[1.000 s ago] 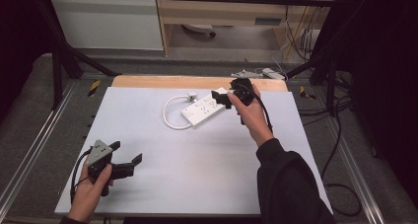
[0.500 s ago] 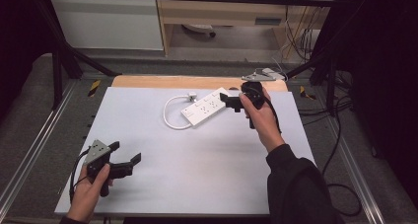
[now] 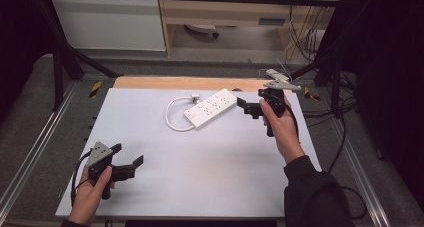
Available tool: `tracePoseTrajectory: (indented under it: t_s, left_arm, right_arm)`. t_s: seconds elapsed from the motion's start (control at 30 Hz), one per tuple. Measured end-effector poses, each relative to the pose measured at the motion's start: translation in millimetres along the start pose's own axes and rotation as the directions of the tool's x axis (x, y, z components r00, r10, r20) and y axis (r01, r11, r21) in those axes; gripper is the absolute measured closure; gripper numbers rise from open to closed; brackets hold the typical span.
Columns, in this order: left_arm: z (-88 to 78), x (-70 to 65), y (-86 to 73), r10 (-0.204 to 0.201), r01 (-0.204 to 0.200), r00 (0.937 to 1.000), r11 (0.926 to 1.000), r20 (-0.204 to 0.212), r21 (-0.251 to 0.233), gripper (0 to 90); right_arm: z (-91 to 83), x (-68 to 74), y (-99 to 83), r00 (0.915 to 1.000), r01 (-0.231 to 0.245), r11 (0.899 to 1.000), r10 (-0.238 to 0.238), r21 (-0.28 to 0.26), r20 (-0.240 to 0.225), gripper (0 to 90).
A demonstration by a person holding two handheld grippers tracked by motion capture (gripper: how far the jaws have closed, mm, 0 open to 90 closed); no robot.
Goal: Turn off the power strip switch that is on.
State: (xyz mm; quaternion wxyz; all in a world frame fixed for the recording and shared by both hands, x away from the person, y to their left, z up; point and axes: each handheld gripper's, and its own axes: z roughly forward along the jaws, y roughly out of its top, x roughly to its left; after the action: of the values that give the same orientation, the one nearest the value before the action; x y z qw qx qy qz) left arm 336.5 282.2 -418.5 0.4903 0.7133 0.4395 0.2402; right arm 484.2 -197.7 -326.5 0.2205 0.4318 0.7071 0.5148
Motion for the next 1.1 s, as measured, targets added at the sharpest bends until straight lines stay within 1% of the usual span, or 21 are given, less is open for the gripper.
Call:
tracePoseTrajectory:
  t_s: [0.17,0.27,0.37,0.43,0.47,0.57,0.8,0.93,1.0,1.1]
  left_arm:
    - [-0.1,0.5,-0.1,0.003,-0.003,1.0000,1.0000,-0.003,0.003,5.4]
    - [0.0,0.8,-0.3,0.004,-0.004,1.0000,1.0000,-0.005,0.004,5.4]
    - [-0.2,0.7,-0.4,0.003,-0.003,1.0000,1.0000,-0.007,0.005,5.4]
    - [-0.5,0.5,-0.5,0.002,-0.002,1.0000,1.0000,-0.007,0.005,5.4]
    - [-0.5,0.4,-0.5,0.002,-0.002,1.0000,1.0000,-0.007,0.005,5.4]
    - [-0.6,0.4,-0.6,0.001,-0.001,1.0000,1.0000,-0.008,0.006,5.4]
    - [-0.5,0.6,-0.7,0.001,-0.001,1.0000,1.0000,-0.010,0.007,5.4]
    - [-0.6,0.5,-0.7,-0.001,0.001,0.9999,1.0000,-0.011,0.005,5.4]
    - [-0.7,0.7,-0.8,-0.002,0.002,0.9999,1.0000,-0.011,0.005,5.4]
    - [-0.8,0.7,-0.7,-0.004,0.004,0.9999,1.0000,-0.013,0.003,5.4]
  right_arm:
    - [-16.3,-4.8,-5.6,0.9999,0.005,1.000,-0.005,-0.018,0.011,4.6]
    - [-24.6,-7.2,-9.9,0.9991,0.027,0.999,-0.027,-0.017,0.033,4.5]
    - [-31.6,-9.3,-16.1,0.9984,0.041,0.999,-0.040,-0.014,0.040,4.4]
    - [-36.2,-9.7,-20.6,0.9984,0.042,0.999,-0.041,-0.014,0.039,4.4]
    - [-38.4,-9.9,-22.9,0.9987,0.041,0.999,-0.041,-0.015,0.031,4.3]
    - [-44.9,-9.4,-29.3,0.9982,0.049,0.999,-0.049,-0.017,0.034,4.3]
    - [-58.3,-7.0,-40.2,0.9959,0.086,0.996,-0.085,-0.015,0.031,6.8]
    - [-64.8,-6.9,-47.1,0.9963,0.083,0.996,-0.082,-0.037,0.026,6.1]
    - [-67.8,-6.6,-50.7,0.9967,0.077,0.996,-0.076,-0.046,0.030,6.2]
    - [-72.5,-6.2,-55.1,0.9958,0.084,0.995,-0.081,-0.054,0.043,6.3]
